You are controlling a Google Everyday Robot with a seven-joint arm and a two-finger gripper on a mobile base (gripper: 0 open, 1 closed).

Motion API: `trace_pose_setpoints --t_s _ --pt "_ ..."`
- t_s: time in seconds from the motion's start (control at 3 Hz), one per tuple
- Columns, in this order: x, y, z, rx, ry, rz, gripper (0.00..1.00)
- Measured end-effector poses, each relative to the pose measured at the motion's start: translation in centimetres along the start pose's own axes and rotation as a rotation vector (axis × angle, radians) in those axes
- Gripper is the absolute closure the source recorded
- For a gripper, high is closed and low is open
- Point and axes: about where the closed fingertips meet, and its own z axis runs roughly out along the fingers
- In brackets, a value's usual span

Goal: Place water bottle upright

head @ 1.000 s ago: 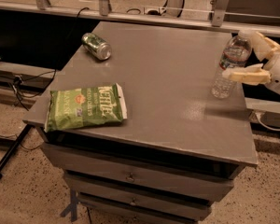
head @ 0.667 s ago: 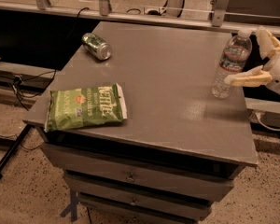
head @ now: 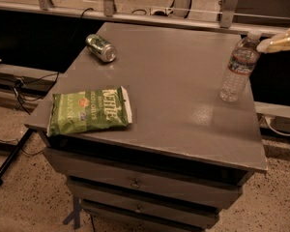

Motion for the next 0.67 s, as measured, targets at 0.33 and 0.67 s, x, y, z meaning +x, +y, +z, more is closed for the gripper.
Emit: trace_pose_setpoints --t_s 0.33,0.67 --pt "-3.82 -1.53 -1.48 0.019 -0.005 -0.061 0.00" --pt "-3.70 -1.63 -1.51 0.023 -0.007 -0.059 0.00"
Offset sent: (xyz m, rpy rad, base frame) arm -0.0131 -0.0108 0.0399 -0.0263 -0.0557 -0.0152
